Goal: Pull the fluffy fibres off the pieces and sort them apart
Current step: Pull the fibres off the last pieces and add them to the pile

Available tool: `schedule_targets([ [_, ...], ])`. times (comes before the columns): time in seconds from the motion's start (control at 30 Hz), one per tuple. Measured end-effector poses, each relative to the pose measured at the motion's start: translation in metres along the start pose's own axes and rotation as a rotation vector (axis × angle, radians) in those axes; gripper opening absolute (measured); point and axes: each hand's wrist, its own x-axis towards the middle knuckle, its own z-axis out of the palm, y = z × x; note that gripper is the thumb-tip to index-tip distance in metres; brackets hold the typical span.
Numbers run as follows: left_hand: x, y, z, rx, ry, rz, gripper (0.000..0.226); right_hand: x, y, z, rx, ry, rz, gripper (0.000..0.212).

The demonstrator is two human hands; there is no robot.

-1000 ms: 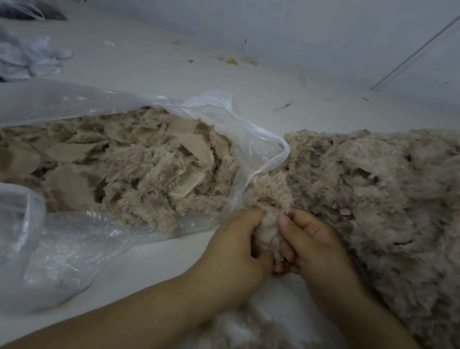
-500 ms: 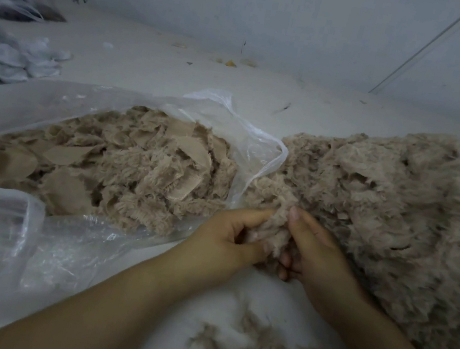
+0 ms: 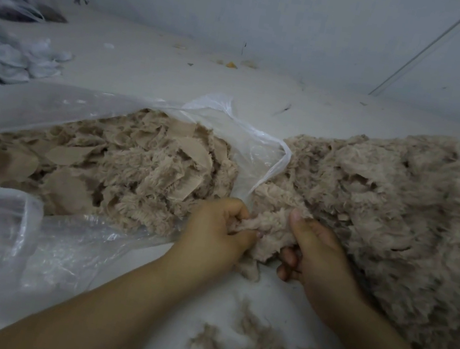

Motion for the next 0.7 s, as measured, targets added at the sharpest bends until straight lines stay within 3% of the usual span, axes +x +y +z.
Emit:
schedule_targets([
  [0.2,0.000,-0.003,-0.004,0.082,0.139,0.062,0.028,0.001,0.003,-0.003,0.012,0.018,0.017,0.036],
  [0.37,-0.003,0.001,-0.009,-0.009,0.239,0.178,0.014,0.002,0.006,-0.003,-0.018,0.003,-0.019,0.038],
  [0.5,0.001,0.001,-0.016,0.007,0.310,0.220,0.029,0.004,0.009,-0.005,-0.088,0.023,-0.049,0.046],
  [0.6,0.001,0.003,-0.019,-0.070,0.284,0.176,0.038,0.003,0.005,-0.002,-0.074,-0.013,-0.074,0.029],
  [0.7,-0.005,0.008,-0.012,-0.261,0.113,0.146,0.037,0.003,0.004,-0.002,-0.059,-0.015,-0.100,0.023],
])
